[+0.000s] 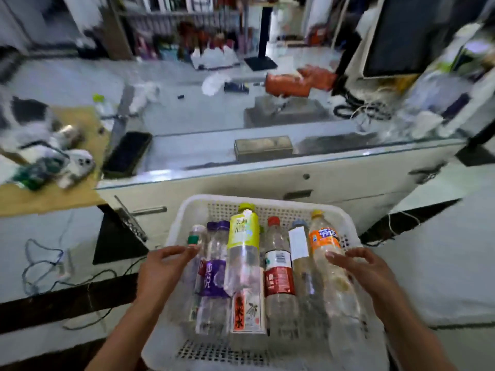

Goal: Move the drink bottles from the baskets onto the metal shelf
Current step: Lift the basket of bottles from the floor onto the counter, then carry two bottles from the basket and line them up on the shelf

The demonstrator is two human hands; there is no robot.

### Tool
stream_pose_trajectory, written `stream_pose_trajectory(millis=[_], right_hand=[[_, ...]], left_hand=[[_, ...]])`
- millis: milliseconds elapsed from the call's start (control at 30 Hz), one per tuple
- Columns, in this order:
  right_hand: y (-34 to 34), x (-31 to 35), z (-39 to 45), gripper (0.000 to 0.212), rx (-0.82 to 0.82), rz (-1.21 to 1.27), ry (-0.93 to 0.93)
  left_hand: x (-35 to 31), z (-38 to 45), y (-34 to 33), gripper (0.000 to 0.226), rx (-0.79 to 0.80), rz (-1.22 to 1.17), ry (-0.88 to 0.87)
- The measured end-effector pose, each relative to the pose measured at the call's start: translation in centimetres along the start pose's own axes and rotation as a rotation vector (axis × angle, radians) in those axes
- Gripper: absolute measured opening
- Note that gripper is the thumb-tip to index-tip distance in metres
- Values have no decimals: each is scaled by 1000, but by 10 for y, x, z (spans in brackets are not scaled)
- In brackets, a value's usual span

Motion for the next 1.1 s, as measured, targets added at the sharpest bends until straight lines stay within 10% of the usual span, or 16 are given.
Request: stream_pose_trajectory(millis=[400, 700, 833, 1100], right_hand=[[101, 199, 17, 58, 131, -88, 255], [31, 287, 123, 39, 132, -91, 192], [-4, 315, 177, 62, 111, -138, 139], [-52, 363, 246, 66, 97, -161, 193]], left_hand=[[-201, -4, 11, 36, -98, 57, -161], [-248, 144, 35, 19, -66, 113, -153], [-255, 193, 38, 23, -33, 88, -119], [-277, 249, 36, 29, -360, 217, -91]])
Point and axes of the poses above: each hand's wrist, its own z-axis towards the middle knuckle, its own y-axis out of the back of the hand, x = y × z, the point moved 4 cm from there along z, towards the middle knuckle, and after that the axes turned 6 degrees about x, right-handed, at the moved point
